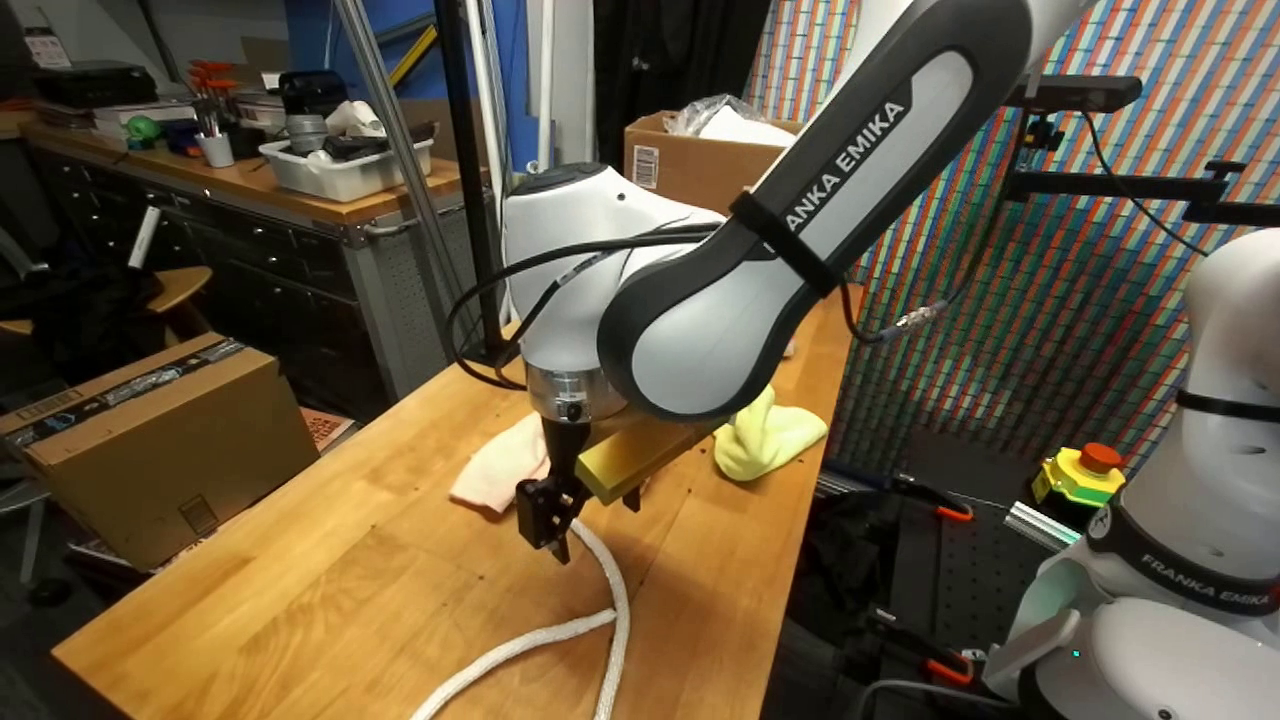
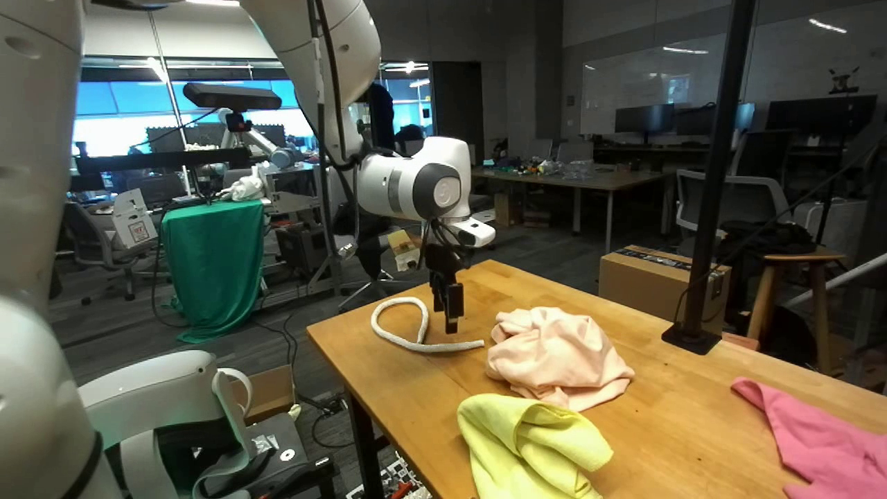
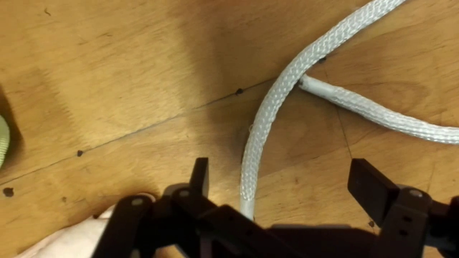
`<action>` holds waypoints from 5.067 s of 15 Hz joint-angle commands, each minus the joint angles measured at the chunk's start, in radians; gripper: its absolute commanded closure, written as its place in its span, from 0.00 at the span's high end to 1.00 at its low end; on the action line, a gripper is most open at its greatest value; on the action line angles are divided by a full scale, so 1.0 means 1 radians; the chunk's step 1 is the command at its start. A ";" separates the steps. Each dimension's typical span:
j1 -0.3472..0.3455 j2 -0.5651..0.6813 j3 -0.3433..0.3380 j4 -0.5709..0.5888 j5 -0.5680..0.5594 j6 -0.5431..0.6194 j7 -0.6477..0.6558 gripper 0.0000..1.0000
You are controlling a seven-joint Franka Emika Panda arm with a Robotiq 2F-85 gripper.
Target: Separate the objects on the table.
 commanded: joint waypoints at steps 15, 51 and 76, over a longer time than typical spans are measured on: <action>0.042 -0.003 0.037 -0.035 -0.019 0.051 0.163 1.00; 0.024 0.073 -0.035 -0.030 -0.070 0.117 0.159 1.00; 0.092 0.094 -0.092 -0.057 -0.163 0.229 0.216 0.36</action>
